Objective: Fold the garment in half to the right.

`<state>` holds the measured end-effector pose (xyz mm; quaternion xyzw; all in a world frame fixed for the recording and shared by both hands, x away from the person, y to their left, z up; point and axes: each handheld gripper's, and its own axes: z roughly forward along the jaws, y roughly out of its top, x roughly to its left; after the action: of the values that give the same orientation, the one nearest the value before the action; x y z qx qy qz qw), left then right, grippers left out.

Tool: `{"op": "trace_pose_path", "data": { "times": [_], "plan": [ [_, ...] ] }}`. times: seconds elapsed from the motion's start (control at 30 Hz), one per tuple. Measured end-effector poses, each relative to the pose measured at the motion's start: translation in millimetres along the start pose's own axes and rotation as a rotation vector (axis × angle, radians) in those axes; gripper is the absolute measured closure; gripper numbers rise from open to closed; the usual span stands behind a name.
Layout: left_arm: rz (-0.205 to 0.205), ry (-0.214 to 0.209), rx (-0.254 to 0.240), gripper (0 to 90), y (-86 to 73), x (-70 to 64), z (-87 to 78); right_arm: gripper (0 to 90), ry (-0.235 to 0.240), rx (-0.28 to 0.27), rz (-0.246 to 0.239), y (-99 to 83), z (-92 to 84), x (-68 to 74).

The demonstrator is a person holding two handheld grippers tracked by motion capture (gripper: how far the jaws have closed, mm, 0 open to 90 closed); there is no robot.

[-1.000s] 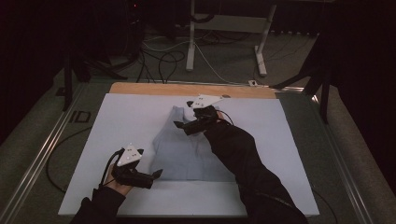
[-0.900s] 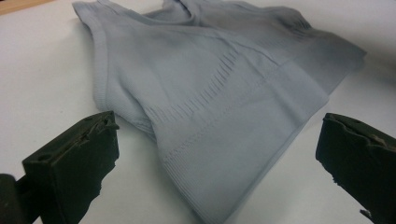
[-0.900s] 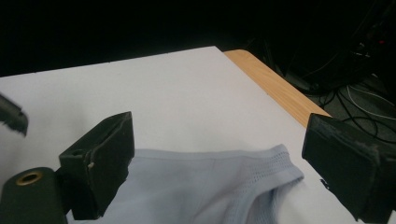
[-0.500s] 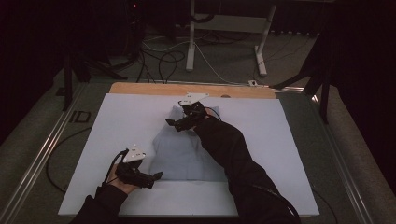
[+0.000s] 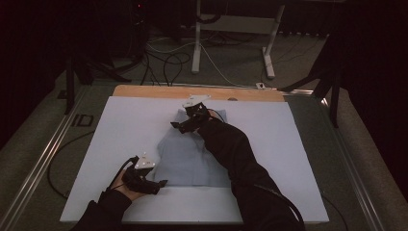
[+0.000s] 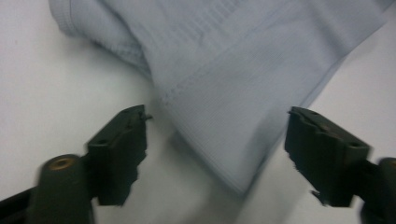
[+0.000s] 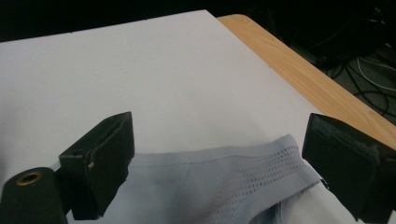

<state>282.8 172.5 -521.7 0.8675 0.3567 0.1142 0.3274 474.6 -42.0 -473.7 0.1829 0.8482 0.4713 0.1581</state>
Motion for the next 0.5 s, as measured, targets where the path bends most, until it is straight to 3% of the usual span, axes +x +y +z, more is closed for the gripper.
{"op": "trace_pose_path", "data": {
  "times": [0.2, 0.37, 0.5],
  "plan": [
    [-0.044, -0.008, 0.028, 41.2, 0.0, 0.7, 4.6, 9.4, 0.000, 0.017, -0.002, -2.3, 7.1, -2.9],
    [-0.045, -0.009, 0.027, 49.3, 0.6, -1.9, 4.7, 9.5, 0.000, 0.023, -0.002, -1.4, 11.4, -4.0],
    [-0.039, -0.026, 0.033, 62.4, 2.5, -5.2, 4.2, 11.7, -0.003, 0.028, -0.001, 1.9, 14.3, -5.5]
  ]
}}
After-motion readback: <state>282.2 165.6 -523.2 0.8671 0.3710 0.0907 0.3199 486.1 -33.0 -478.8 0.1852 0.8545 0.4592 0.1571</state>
